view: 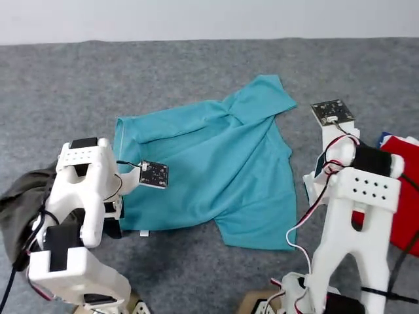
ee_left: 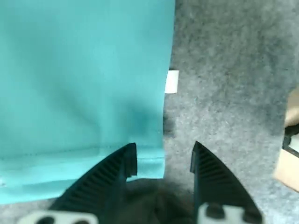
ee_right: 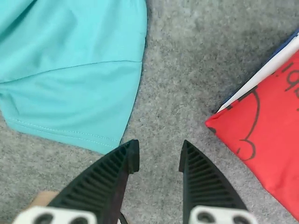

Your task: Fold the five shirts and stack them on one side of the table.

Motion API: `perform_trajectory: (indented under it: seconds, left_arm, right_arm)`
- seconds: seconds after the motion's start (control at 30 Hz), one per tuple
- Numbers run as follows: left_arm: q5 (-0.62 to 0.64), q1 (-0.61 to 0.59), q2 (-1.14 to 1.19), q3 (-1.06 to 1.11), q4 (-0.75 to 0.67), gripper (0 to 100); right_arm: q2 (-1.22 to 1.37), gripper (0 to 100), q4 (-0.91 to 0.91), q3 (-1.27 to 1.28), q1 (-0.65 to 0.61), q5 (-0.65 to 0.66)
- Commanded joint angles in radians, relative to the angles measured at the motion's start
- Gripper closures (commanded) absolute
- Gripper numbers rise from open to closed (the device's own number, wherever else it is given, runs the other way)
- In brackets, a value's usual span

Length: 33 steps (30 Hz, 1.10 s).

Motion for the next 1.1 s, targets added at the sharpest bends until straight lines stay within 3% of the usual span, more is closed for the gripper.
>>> perform_trajectory:
  seconds: [0.0,0.2,0.47,0.6,0.77,0.93,1.07]
  left_arm:
    - [-0.011,-0.011,0.000,-0.002,-0.029,80]
    - [-0.002,-0.014,0.005,0.030,-0.232,80]
    - [0.037,-0.008,0.006,0.033,-0.265,81]
    - [0.034,-0.003,0.005,0.059,-0.267,91]
    - [0.017,0.014,-0.008,0.073,-0.173,97]
    - [-0.017,0.015,-0.008,0.010,0.014,89]
    - [0.008,0.012,-0.008,-0.002,0.032,86]
  right_arm:
    - [-0.030,84.7,-0.010,-0.012,0.012,-0.011]
    - [-0.031,84.7,-0.010,-0.012,0.012,-0.011]
    - [-0.036,84.7,-0.010,-0.012,0.012,-0.008]
    - [-0.035,84.7,-0.010,-0.012,0.010,-0.008]
    - [-0.038,84.7,-0.010,-0.012,0.010,-0.008]
    - [-0.039,84.7,-0.008,-0.012,0.010,-0.006]
    - [-0.039,84.7,-0.007,-0.012,0.010,-0.008]
